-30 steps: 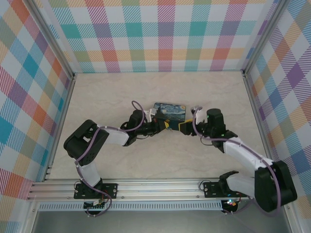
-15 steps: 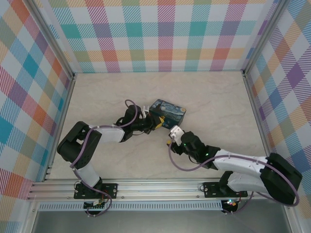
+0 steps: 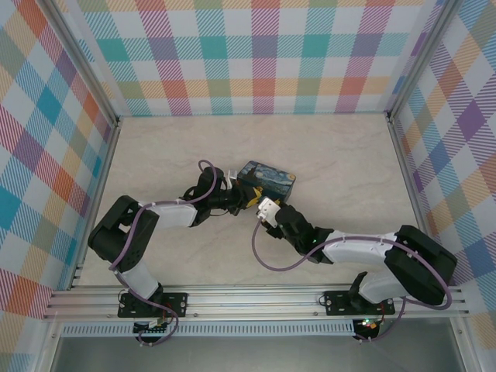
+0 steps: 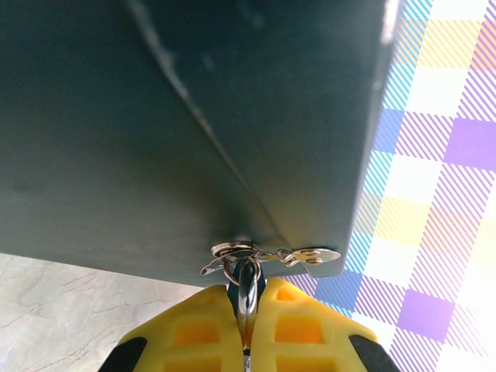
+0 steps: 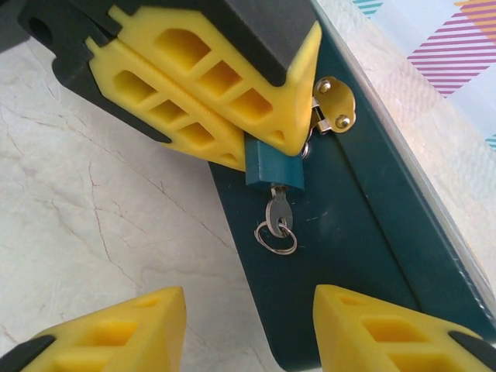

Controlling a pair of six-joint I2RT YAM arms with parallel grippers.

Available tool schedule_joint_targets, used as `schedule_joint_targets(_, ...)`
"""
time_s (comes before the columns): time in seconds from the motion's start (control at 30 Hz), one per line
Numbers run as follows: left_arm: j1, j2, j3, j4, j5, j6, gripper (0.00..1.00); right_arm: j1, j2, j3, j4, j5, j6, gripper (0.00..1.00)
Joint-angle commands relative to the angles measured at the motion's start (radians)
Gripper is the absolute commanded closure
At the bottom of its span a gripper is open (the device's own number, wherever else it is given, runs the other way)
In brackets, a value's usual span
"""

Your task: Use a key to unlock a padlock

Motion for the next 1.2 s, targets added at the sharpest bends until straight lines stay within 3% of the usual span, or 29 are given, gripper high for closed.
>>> schedule_joint_targets(0.0,0.008,-0.041,0.023,0.009,0.044,-0.016,1.00,-0.016,0.021,0.041,0.056,0.006,-0.046,0.57)
schedule_joint_targets(0.53,0.013,-0.045,0.011,0.038,0.068,-0.021,1.00,-0.071,0.093,0.099,0.077,-0.055,-0.049,0.70)
schedule_joint_targets(0.93,0.014,-0.042,0.011,0.040,0.074,-0.019,1.00,-0.082,0.103,0.121,0.044,-0.083,-0.018,0.99)
schedule_joint_targets(1.17,0.014,-0.031,0.015,0.001,0.079,0.023,1.00,-0.126,0.076,0.149,-0.050,-0.286,0.085,1.00)
